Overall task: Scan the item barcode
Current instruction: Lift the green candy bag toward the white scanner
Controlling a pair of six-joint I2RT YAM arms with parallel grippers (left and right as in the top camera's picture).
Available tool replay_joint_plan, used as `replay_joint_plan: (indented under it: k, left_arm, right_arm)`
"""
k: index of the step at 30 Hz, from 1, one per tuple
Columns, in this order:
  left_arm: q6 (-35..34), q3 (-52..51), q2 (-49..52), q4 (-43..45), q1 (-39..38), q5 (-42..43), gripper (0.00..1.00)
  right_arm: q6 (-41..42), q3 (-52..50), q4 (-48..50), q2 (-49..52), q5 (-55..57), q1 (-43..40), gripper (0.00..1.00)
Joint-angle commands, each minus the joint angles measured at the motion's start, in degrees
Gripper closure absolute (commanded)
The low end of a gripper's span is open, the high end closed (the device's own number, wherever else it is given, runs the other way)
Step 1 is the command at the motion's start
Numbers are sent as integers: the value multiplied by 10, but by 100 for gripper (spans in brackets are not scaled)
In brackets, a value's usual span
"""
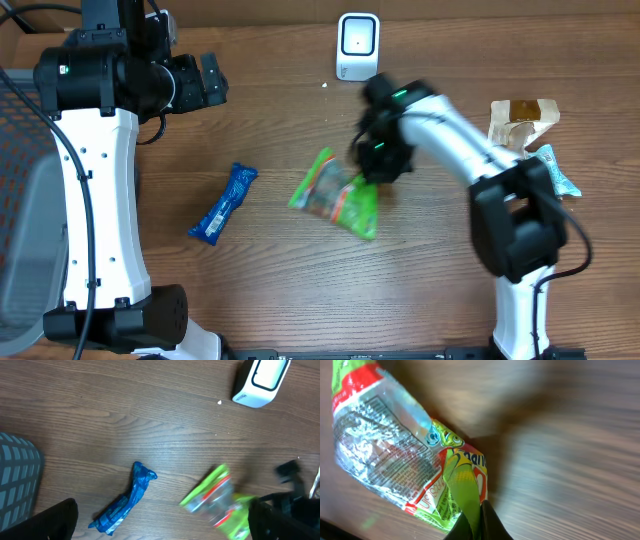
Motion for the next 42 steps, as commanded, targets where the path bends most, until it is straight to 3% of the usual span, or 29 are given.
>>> replay_joint_plan:
  k: [1,4,8,11,14,15,16,23,31,37,38,41,42]
  left_arm:
    - [-3,8,1,0,0,2,0]
    - [-3,8,1,0,0,2,0]
    - [-3,8,1,0,0,2,0]
    - [-3,8,1,0,0,2,0]
    - [-3,8,1,0,0,2,0]
    - [-3,8,1,0,0,2,0]
    - [-3,8,1,0,0,2,0]
    - [-3,8,1,0,0,2,1]
    - [-3,8,1,0,0,2,0]
    - [-3,8,1,0,0,2,1]
    - [-3,8,1,0,0,2,0]
    - [-3,8,1,0,0,2,0]
    - [-3,8,1,0,0,2,0]
  right_arm:
    - [21,-12,-3,-3,-51,-58,96]
    - [-1,-35,-10,-3,-26,-77,78]
    - [-3,-61,-39,-3,-27,-76,78]
    - [-52,-77,-75,-3,-34,-64,74]
    - [-77,-73,-94,-5,-26,-58,59]
    - [-77,-64,-96,-5,-21,-61,46]
    - [-76,-54,-101,-5,-21,-67,40]
    - [-77,36,-84,-5,-54,-106,16]
    - [-71,-67,72,-3,-97,-62,14]
    - [-1,-137,155,-3,-96,-31,18]
    - [12,-146,169,-3,-96,-28,21]
    - [35,-146,181,-3,-99,-33,60]
    - [34,-146,187,-3,-110,-37,66]
